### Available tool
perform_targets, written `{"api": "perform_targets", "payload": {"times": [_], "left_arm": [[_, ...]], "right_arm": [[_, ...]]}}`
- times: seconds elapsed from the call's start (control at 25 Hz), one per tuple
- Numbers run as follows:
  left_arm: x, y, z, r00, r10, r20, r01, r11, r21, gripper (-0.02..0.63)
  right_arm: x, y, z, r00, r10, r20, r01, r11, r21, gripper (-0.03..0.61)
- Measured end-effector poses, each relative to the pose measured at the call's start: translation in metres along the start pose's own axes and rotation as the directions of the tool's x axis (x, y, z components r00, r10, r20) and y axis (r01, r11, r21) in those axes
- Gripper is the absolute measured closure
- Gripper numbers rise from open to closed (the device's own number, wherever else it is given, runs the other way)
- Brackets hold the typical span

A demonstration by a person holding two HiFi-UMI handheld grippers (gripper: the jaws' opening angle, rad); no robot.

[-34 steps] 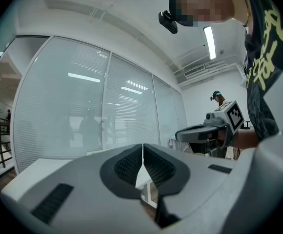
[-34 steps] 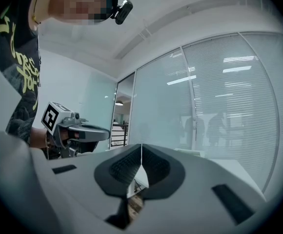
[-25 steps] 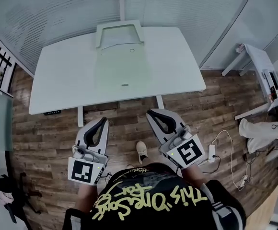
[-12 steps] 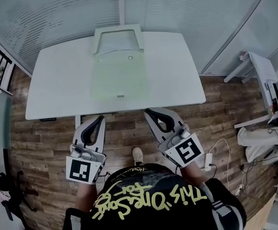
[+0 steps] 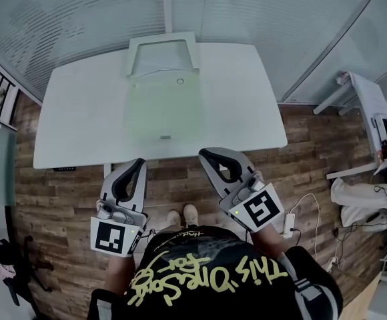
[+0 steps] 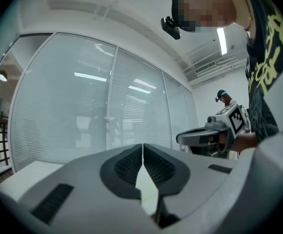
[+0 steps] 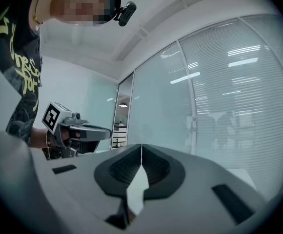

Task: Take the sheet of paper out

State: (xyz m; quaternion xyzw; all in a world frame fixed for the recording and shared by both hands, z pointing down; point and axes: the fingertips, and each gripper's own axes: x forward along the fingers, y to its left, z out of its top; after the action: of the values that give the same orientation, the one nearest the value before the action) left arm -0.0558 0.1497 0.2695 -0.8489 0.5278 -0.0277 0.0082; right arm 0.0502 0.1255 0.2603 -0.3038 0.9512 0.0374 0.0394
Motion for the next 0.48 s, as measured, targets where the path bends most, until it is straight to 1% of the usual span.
{"api": "perform_targets", "payload": {"times": [0.08,0.28,0.48], "left_arm": [[0.0005,0.0024,-0.0002,1.0,-0.009,-0.006,0.009,1.0,0.001,0.601],[0.0009,0.0059,-0.0015,0.999,-0.028,-0.028,0.029,0.999,0.018,0.601],[0.0039,0.0078,-0.0011,0.999,-0.03,-0.024,0.031,1.0,0.008,0.601]], "right_arm": [[0.0026,0.0,-0.0017,1.0,-0.002,-0.006,0.002,1.0,0.002,0.569],[0.0069,0.0025,-0.0044,1.0,0.021,0.004,-0.021,0.999,0.045,0.569],[0.0107,-0.0001,-0.0016,1.0,0.013,0.01,-0.013,1.0,0.027,0.569]]}}
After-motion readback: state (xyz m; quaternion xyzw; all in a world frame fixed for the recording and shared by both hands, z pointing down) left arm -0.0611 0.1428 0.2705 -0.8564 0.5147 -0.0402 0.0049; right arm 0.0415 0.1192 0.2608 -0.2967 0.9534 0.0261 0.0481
